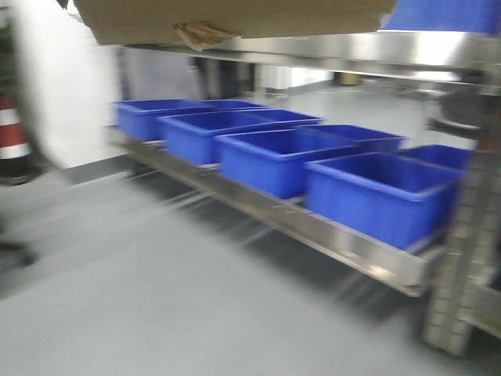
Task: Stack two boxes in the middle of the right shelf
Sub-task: 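Drive the base to the steel shelf while holding the box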
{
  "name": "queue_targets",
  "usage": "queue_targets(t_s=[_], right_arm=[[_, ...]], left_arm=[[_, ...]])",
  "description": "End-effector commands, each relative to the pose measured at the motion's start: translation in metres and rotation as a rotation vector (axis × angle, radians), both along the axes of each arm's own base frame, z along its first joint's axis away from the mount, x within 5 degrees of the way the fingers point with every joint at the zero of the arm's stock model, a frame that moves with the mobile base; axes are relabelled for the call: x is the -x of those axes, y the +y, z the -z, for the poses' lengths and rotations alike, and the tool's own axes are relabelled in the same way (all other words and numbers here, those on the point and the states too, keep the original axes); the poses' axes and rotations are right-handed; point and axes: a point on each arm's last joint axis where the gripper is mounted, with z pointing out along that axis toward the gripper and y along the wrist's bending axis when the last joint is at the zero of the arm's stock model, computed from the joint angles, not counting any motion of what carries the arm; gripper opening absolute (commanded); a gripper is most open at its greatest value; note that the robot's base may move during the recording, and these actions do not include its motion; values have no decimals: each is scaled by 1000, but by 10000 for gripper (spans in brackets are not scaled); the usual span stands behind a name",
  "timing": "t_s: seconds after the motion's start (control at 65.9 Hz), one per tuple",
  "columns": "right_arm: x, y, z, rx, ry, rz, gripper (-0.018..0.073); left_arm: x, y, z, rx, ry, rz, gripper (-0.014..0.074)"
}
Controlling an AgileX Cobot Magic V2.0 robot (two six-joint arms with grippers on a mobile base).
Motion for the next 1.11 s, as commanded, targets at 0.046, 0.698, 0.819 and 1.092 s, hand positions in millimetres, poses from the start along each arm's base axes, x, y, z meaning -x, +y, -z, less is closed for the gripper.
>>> queue_targets(t_s=[0.046,0.698,0.819,1.092], right_arm=[[5,-2,-16,-3,-88,-15,-162],[5,-2,-16,-3,-88,-15,-162],[5,-2,-16,-3,-88,-15,-162],[5,-2,-16,-3,-88,-15,-162]], left_arm=[[5,-2,-12,9,-67,34,-111],[5,-2,-12,9,-67,34,-111],[5,-2,-12,9,-67,34,-111],[5,-2,-12,9,-67,34,-111]])
